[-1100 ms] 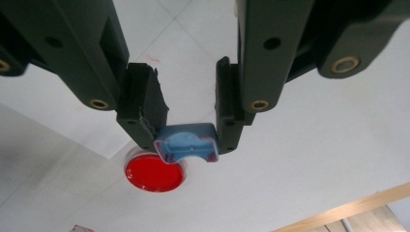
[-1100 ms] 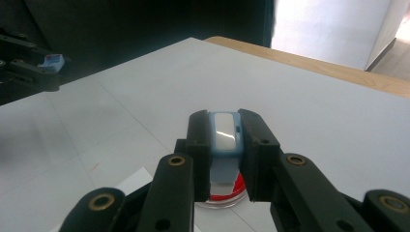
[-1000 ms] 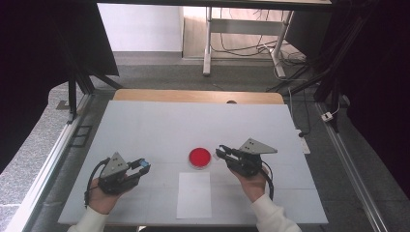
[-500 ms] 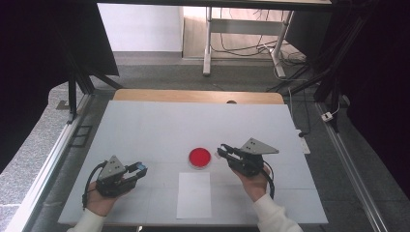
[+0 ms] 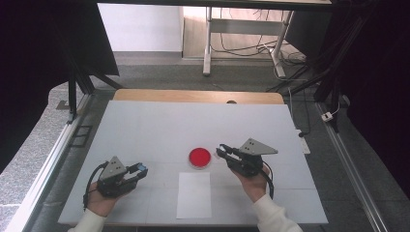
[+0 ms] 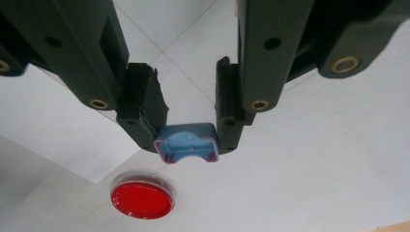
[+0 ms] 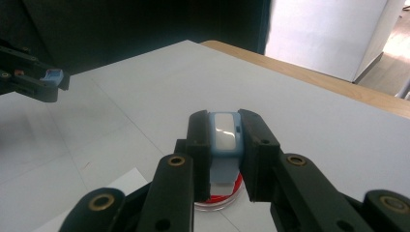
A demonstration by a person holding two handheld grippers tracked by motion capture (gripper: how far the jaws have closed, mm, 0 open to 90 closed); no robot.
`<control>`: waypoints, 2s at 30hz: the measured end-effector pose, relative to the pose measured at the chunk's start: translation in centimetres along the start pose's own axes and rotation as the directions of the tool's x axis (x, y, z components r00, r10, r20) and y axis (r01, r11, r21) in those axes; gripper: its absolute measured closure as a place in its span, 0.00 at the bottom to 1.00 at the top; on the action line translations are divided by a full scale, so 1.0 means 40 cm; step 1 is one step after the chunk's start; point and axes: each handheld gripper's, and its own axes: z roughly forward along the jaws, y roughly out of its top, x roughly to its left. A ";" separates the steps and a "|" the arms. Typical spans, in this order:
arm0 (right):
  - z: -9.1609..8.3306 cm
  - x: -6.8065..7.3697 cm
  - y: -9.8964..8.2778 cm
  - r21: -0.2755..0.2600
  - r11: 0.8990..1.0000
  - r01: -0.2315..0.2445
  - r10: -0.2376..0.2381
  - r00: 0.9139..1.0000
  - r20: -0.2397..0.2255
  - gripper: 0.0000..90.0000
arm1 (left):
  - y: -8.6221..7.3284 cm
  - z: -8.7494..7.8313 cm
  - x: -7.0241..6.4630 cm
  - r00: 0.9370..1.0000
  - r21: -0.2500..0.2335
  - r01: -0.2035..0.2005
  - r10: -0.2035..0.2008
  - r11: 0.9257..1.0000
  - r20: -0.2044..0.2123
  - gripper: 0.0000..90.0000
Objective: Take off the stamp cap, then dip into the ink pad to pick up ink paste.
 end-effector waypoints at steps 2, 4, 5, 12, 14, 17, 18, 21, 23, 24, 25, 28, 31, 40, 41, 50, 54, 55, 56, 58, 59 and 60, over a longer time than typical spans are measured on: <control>0.002 0.001 0.001 0.001 1.000 0.000 0.000 1.000 -0.002 0.83 | 0.000 -0.001 -0.001 1.000 -0.001 0.000 0.000 1.000 -0.004 0.73; 0.006 0.002 0.003 0.000 1.000 0.003 -0.003 1.000 -0.004 0.83 | 0.002 -0.001 -0.002 1.000 -0.004 0.000 0.000 1.000 -0.004 0.73; 0.008 0.003 0.004 0.002 1.000 0.005 -0.005 1.000 -0.006 0.83 | 0.003 -0.001 -0.002 1.000 -0.005 -0.002 0.002 1.000 -0.004 0.73; 0.024 0.000 0.007 0.013 1.000 0.018 -0.017 1.000 -0.011 0.83 | 0.005 0.008 -0.003 1.000 0.002 -0.007 0.007 1.000 0.004 0.73; 0.030 0.000 0.006 0.017 1.000 0.015 -0.015 1.000 -0.011 0.83 | 0.005 0.009 -0.003 1.000 0.002 -0.008 0.008 1.000 0.006 0.73; 0.039 0.000 0.006 0.027 0.999 0.017 -0.017 1.000 -0.015 0.83 | 0.006 0.008 -0.003 1.000 0.000 -0.008 0.008 1.000 0.006 0.73; 0.043 0.001 0.005 0.032 0.999 0.016 -0.016 1.000 -0.018 0.83 | 0.005 0.008 -0.002 1.000 0.001 -0.008 0.008 1.000 0.007 0.73; 0.052 0.002 0.005 0.036 0.999 0.018 -0.018 1.000 -0.023 0.83 | 0.004 0.009 -0.002 1.000 0.005 -0.010 0.010 1.000 0.010 0.73; 0.055 0.002 0.007 0.040 0.999 0.020 -0.019 0.999 -0.026 0.83 | 0.005 0.010 -0.002 1.000 0.006 -0.011 0.011 1.000 0.012 0.73; 0.056 0.002 0.008 0.042 0.999 0.018 -0.017 0.999 -0.027 0.83 | 0.005 0.010 -0.002 1.000 0.006 -0.011 0.011 1.000 0.011 0.73; 0.058 0.002 0.010 0.038 0.999 0.019 -0.018 0.999 -0.028 0.83 | 0.005 0.010 -0.002 1.000 0.006 -0.010 0.010 1.000 0.010 0.73; 0.060 0.001 0.011 0.042 0.999 0.023 -0.021 0.999 -0.030 0.83 | 0.005 0.011 -0.002 1.000 0.008 -0.013 0.013 1.000 0.011 0.73; 0.067 -0.001 0.010 0.044 0.999 0.021 -0.019 0.999 -0.032 0.83 | 0.005 0.012 -0.003 1.000 0.009 -0.011 0.011 1.000 0.011 0.73; 0.095 -0.003 0.010 0.061 0.998 0.023 -0.021 0.999 -0.042 0.83 | 0.006 0.013 -0.003 1.000 0.007 -0.012 0.012 1.000 0.013 0.73; 0.098 -0.002 0.010 0.064 0.998 0.023 -0.020 0.999 -0.043 0.83 | 0.006 0.013 -0.003 1.000 0.007 -0.013 0.013 1.000 0.013 0.73; 0.139 -0.002 0.012 0.103 0.994 0.036 -0.031 0.998 -0.051 0.83 | 0.006 0.015 -0.004 1.000 0.010 -0.014 0.014 1.000 0.018 0.73; 0.159 -0.006 0.012 0.131 0.991 0.041 -0.034 0.998 -0.060 0.83 | 0.006 0.017 -0.005 1.000 0.012 -0.015 0.015 1.000 0.019 0.73; 0.162 -0.007 0.012 0.138 0.990 0.042 -0.034 0.997 -0.063 0.83 | 0.005 0.017 -0.006 1.000 0.013 -0.015 0.015 1.000 0.021 0.73; 0.168 -0.008 0.010 0.146 0.988 0.042 -0.032 0.997 -0.064 0.83 | 0.005 0.018 -0.006 1.000 0.014 -0.015 0.015 1.000 0.021 0.73; 0.176 -0.011 0.008 0.164 0.986 0.041 -0.031 0.997 -0.065 0.83 | 0.005 0.019 -0.006 1.000 0.014 -0.015 0.015 1.000 0.021 0.73; 0.180 -0.013 0.006 0.172 0.984 0.040 -0.029 0.997 -0.069 0.83 | 0.005 0.018 -0.006 1.000 0.014 -0.015 0.015 1.000 0.022 0.73; 0.184 -0.014 0.005 0.178 0.983 0.039 -0.027 0.997 -0.069 0.83 | 0.005 0.019 -0.007 1.000 0.014 -0.015 0.015 1.000 0.022 0.73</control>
